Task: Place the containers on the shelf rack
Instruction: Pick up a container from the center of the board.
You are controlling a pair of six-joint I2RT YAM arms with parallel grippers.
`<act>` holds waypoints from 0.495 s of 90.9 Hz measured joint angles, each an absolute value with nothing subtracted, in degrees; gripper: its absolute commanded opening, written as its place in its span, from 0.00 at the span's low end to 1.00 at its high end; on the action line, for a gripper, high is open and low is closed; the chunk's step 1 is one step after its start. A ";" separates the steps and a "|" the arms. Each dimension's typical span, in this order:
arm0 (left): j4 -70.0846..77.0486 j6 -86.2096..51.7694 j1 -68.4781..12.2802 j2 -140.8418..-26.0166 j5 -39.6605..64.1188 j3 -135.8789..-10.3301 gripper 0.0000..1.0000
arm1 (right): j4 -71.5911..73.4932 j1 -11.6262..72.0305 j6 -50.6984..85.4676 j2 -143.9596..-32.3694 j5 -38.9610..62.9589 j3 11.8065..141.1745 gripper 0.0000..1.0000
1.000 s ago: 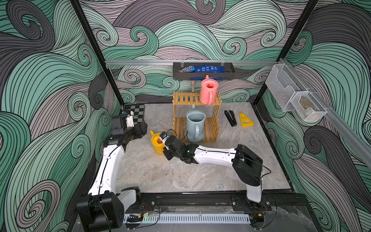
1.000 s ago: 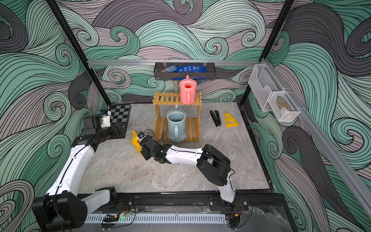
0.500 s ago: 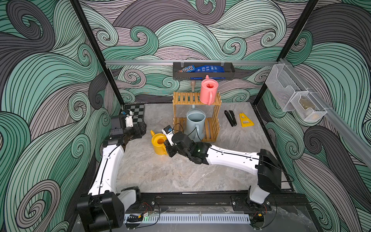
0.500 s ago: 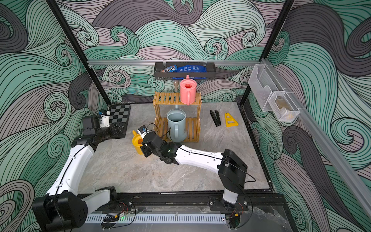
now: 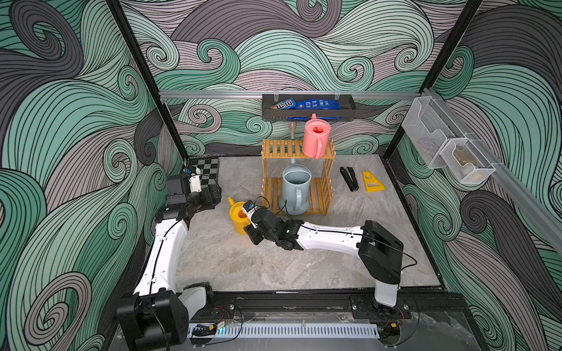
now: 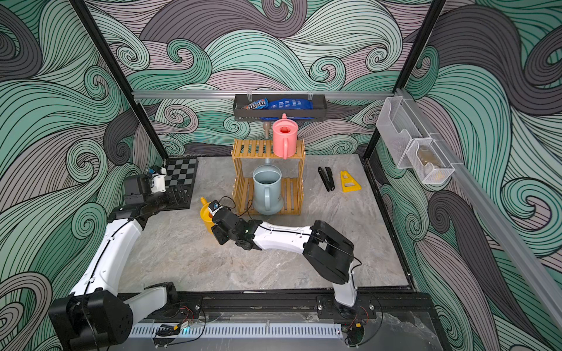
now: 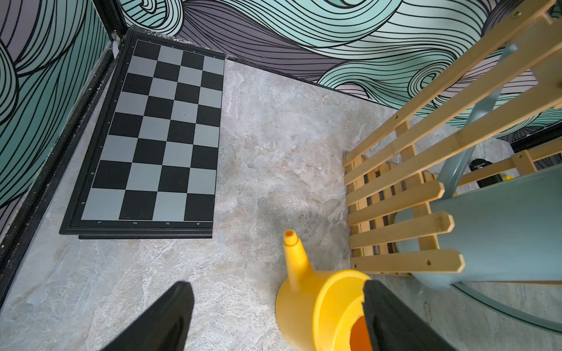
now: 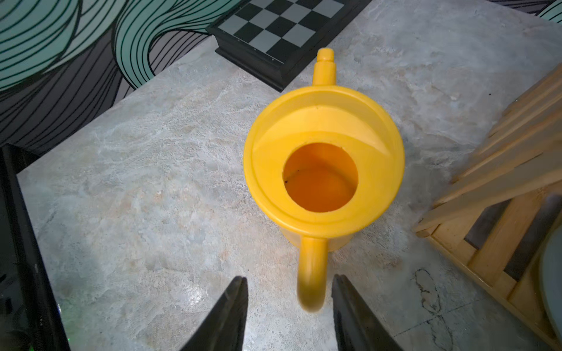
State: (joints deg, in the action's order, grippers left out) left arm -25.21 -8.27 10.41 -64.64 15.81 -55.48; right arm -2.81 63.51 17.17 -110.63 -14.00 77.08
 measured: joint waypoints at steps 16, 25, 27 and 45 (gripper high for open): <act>-25.23 -8.27 10.44 -64.64 15.90 -55.48 0.90 | -3.18 63.02 17.39 -112.75 -13.50 79.61 0.39; -25.23 -8.27 10.44 -64.64 16.01 -55.48 0.90 | -3.18 62.76 17.61 -113.95 -13.52 80.99 0.36; -25.23 -8.27 10.44 -64.64 16.05 -55.48 0.90 | -3.20 62.72 17.69 -114.21 -13.47 81.19 0.35; -25.21 -8.32 10.44 -64.64 16.14 -55.48 0.90 | -3.73 62.15 17.93 -115.96 -13.61 82.00 0.31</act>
State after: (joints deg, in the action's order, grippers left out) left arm -25.21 -8.32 10.44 -64.64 16.14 -55.48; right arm -3.73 62.15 17.93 -115.96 -13.61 82.00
